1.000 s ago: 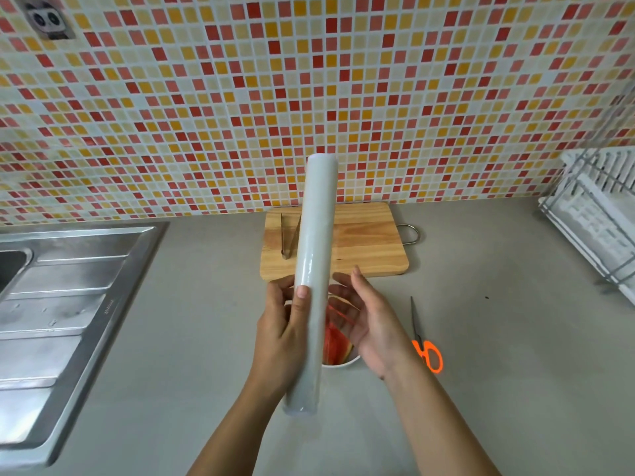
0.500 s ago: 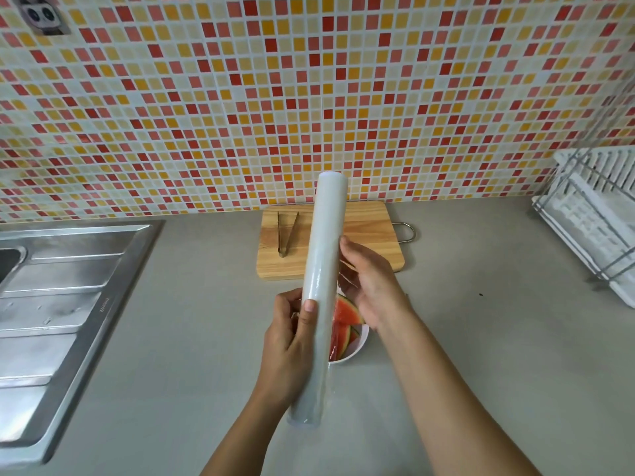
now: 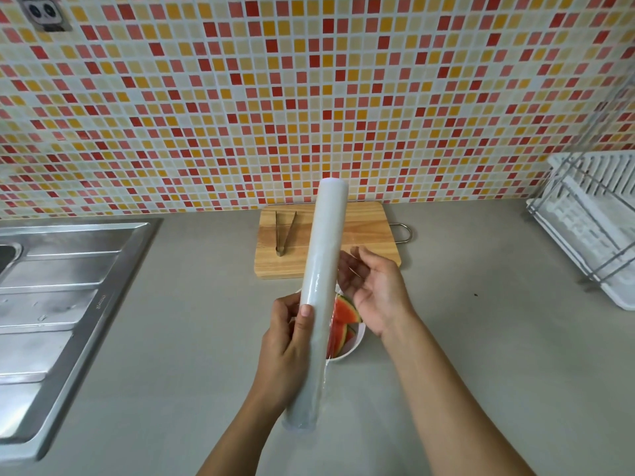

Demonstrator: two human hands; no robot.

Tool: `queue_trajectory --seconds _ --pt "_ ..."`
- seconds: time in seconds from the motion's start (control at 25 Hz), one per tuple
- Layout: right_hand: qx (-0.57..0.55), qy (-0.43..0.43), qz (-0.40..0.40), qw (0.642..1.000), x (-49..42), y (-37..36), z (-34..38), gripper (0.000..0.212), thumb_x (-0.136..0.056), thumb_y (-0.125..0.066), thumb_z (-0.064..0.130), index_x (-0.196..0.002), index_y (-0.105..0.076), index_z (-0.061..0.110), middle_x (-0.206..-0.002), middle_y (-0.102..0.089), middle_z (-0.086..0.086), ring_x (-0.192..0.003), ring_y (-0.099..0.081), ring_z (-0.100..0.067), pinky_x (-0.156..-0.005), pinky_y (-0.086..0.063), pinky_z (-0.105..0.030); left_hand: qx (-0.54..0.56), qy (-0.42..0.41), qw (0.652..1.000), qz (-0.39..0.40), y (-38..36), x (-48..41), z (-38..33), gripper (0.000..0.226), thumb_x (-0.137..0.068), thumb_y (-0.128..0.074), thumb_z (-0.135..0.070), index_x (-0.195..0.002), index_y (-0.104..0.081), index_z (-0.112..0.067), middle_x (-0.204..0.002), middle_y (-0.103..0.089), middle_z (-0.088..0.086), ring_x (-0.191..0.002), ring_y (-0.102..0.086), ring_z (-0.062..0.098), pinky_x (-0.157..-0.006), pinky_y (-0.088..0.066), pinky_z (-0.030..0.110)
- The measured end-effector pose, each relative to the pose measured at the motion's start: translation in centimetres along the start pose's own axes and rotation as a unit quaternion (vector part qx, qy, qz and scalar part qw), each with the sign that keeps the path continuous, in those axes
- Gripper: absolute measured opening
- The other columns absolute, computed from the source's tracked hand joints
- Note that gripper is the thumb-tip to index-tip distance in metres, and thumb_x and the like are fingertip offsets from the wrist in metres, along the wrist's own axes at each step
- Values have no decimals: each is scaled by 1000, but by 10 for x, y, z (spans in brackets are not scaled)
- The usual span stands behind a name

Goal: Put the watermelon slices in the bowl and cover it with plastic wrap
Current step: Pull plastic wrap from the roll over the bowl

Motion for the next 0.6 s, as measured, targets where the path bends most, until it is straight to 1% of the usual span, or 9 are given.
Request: queue_trajectory --seconds 0.08,0.16,0.2,0.24,0.36,0.4,0.48,0.56,0.6 --pt "54 7 8 998 -1 -3 5 18 -87 -60 28 -89 -63 9 -72 -64 -5 -62 -58 -11 -56 -52 -20 9 -2 1000 7 -1 2 1 29 -85 -39 -53 -104 -49 -34 -97 -59 -31 -91 -59 -4 -65 -46 8" --pt "101 28 3 994 -4 -7 13 11 -85 -63 21 -89 -65 10 -73 -63 -2 -64 -57 -9 -57 -51 -18 13 -5 1000 12 -1 5 1 27 -86 -41 -50 -105 -50 -33 -98 -60 -31 -92 -59 -5 -66 -45 7" --pt "100 34 -1 994 -5 -8 15 5 -86 -61 14 -86 -65 11 -73 -63 -2 -63 -57 -8 -56 -51 -17 14 -6 1000 13 -1 5 1 27 -87 -41 -50 -105 -50 -33 -99 -60 -31 -93 -59 -5 -67 -45 7" --pt "78 30 -5 997 -7 -8 15 6 -86 -60 10 -83 -65 11 -70 -63 -1 -61 -58 -8 -54 -51 -16 13 -6 1000 13 -1 6 1 27 -88 -41 -52 -106 -50 -33 -101 -60 -31 -94 -59 -4 -68 -46 8" --pt "-12 3 5 1000 -9 -13 10 6 -85 -59 14 -81 -63 11 -59 -59 2 -49 -55 -5 -46 -47 -16 4 -5 1000 11 1 5 3 28 -90 -38 -55 -107 -49 -34 -102 -59 -32 -94 -59 -4 -68 -47 9" --pt "-1 11 6 1000 -11 -13 10 8 -85 -61 18 -81 -64 12 -58 -58 3 -47 -53 -5 -44 -45 -16 1 -4 1000 12 2 4 3 28 -90 -38 -54 -107 -49 -34 -101 -59 -32 -94 -59 -4 -68 -47 9" --pt "66 38 -10 997 -12 -15 13 8 -84 -64 24 -81 -67 17 -59 -56 5 -48 -49 -4 -45 -43 -16 -2 -2 1000 19 3 5 5 26 -90 -41 -53 -108 -49 -36 -101 -59 -32 -95 -60 -2 -67 -47 9" --pt "99 61 -32 993 -13 -17 16 5 -83 -65 21 -81 -69 22 -66 -59 7 -56 -48 -4 -49 -42 -18 -3 -3 1000 21 5 6 6 30 -87 -42 -54 -111 -50 -39 -104 -60 -31 -97 -59 -4 -68 -45 6" --pt "86 66 -28 994 -14 -19 17 7 -84 -64 20 -81 -69 23 -67 -60 8 -59 -50 -5 -52 -42 -20 -4 -6 1000 21 5 7 6 35 -86 -41 -57 -114 -51 -39 -106 -61 -27 -98 -59 -4 -69 -45 5"
Point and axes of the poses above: each hand's wrist, its own x-axis away from the middle knuckle, its own y-axis out of the back of the hand, z = x × y, the point moved 7 cm from there along -x, towards the middle knuckle
